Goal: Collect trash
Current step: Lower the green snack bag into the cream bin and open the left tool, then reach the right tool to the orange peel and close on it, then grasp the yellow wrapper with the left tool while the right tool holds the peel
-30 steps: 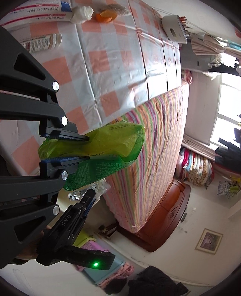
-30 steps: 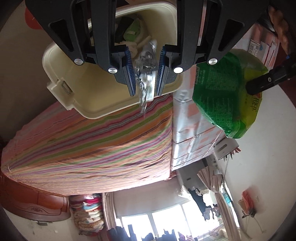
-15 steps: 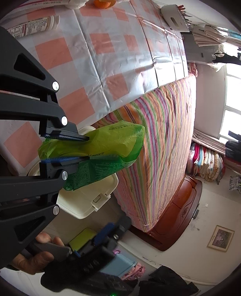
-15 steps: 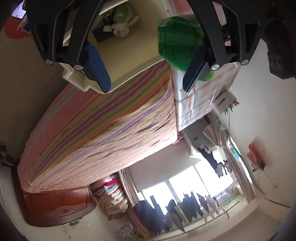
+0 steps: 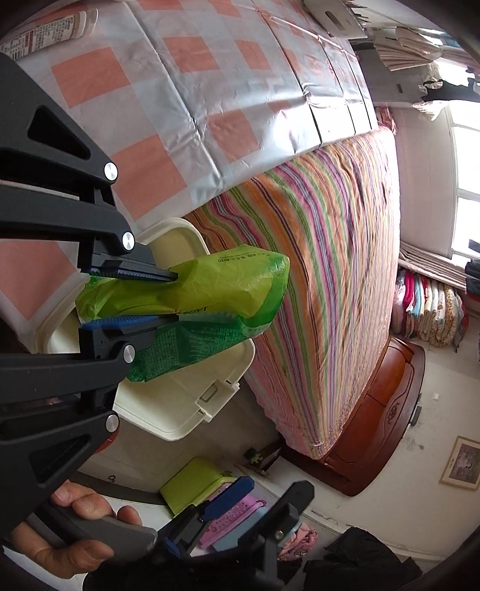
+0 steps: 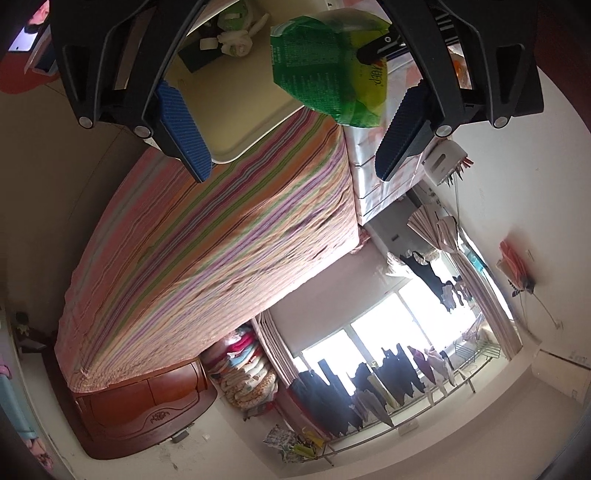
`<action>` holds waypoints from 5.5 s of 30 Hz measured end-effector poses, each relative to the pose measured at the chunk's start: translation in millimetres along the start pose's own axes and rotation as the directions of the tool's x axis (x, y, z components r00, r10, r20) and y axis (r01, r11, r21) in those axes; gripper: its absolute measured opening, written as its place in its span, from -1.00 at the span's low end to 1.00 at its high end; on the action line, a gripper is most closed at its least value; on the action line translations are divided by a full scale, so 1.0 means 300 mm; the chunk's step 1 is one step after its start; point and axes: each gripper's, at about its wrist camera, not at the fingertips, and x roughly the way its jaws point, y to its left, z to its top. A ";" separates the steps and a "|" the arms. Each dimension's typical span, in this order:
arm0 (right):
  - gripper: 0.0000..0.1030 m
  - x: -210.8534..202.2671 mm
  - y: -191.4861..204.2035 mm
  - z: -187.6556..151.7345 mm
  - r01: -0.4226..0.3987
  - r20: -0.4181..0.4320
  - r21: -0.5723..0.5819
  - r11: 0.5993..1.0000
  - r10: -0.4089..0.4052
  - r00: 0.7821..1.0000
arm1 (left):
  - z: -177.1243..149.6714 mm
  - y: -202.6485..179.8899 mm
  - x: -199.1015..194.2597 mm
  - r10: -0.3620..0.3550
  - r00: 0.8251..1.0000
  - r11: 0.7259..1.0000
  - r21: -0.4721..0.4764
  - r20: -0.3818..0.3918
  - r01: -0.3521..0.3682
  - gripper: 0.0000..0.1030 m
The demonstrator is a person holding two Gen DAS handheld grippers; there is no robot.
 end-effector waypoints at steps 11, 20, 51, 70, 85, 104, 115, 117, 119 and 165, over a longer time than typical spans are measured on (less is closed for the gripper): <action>0.73 -0.008 -0.020 0.011 -0.005 0.014 0.033 0.999 0.004 1.000 | 0.017 -0.015 -0.018 0.028 0.998 0.999 -0.019 0.056 -0.027 0.44; 0.79 0.042 0.057 -0.033 -0.036 -0.029 -0.004 0.999 0.036 0.999 | 0.082 0.073 -0.227 0.066 0.981 0.997 -0.048 0.181 -0.058 0.48; 0.79 0.288 0.573 -0.370 -0.316 -0.382 -0.258 0.913 0.204 0.901 | -0.082 0.973 -0.698 0.542 0.802 0.768 -0.535 0.250 -0.352 0.60; 0.79 0.490 1.108 -0.564 -0.687 -0.689 -0.467 0.557 0.258 0.677 | -0.175 1.213 -0.741 0.569 0.812 0.661 -0.659 0.131 -0.357 0.60; 0.77 0.760 1.297 -0.728 -0.726 -0.839 -0.475 0.498 -0.007 0.545 | -0.179 1.293 -0.709 0.584 0.809 0.627 -0.671 0.069 -0.396 0.60; 0.18 0.868 1.344 -0.863 -0.733 -0.858 -0.489 0.472 -0.108 0.503 | -0.176 1.387 -0.691 0.579 0.815 0.586 -0.707 0.022 -0.397 0.60; -0.37 0.851 1.284 -0.823 -0.716 -0.852 -0.487 0.500 -0.091 0.516 | -0.166 1.396 -0.669 0.565 0.825 0.595 -0.695 0.004 -0.404 0.60; -0.38 0.843 1.266 -0.810 -0.708 -0.849 -0.489 0.510 -0.091 0.521 | -0.167 1.403 -0.663 0.563 0.826 0.593 -0.695 -0.002 -0.406 0.60; -0.39 0.834 1.233 -0.787 -0.699 -0.849 -0.481 0.530 -0.079 0.523 | -0.166 1.413 -0.656 0.559 0.829 0.595 -0.693 -0.007 -0.407 0.60; -0.39 0.546 0.825 -0.317 -0.557 -0.688 -0.307 0.772 0.224 0.691 | -0.032 1.140 -0.628 0.535 0.829 0.733 -0.579 0.166 -0.357 -0.28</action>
